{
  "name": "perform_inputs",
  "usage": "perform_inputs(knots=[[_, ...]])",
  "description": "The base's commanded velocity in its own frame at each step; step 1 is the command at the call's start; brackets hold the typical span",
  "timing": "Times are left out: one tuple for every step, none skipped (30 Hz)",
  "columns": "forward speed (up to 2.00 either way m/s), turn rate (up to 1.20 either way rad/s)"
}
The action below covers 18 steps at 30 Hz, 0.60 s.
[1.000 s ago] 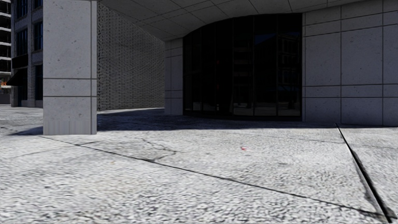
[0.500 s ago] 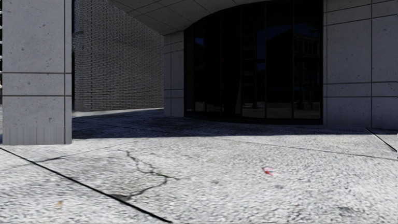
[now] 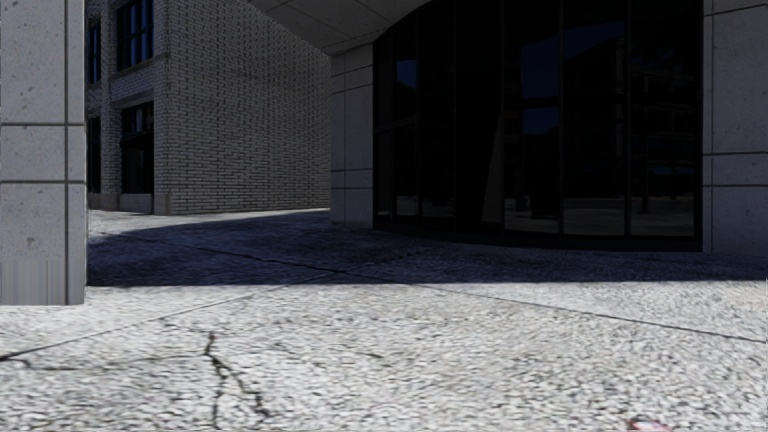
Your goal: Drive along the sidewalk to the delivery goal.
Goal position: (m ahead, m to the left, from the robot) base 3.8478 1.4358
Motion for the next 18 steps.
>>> perform_inputs(knots=[[1.45, 0.29], [1.44, 0.29], [1.44, 0.29], [1.44, 0.29], [1.44, 0.29], [1.43, 0.30], [1.43, 0.30], [1.43, 0.30], [1.43, 0.30], [1.43, 0.30], [1.43, 0.30], [1.43, 0.30], [1.43, 0.30], [1.43, 0.30], [1.43, 0.30], [1.43, 0.30], [1.43, 0.30], [1.43, 0.30]])
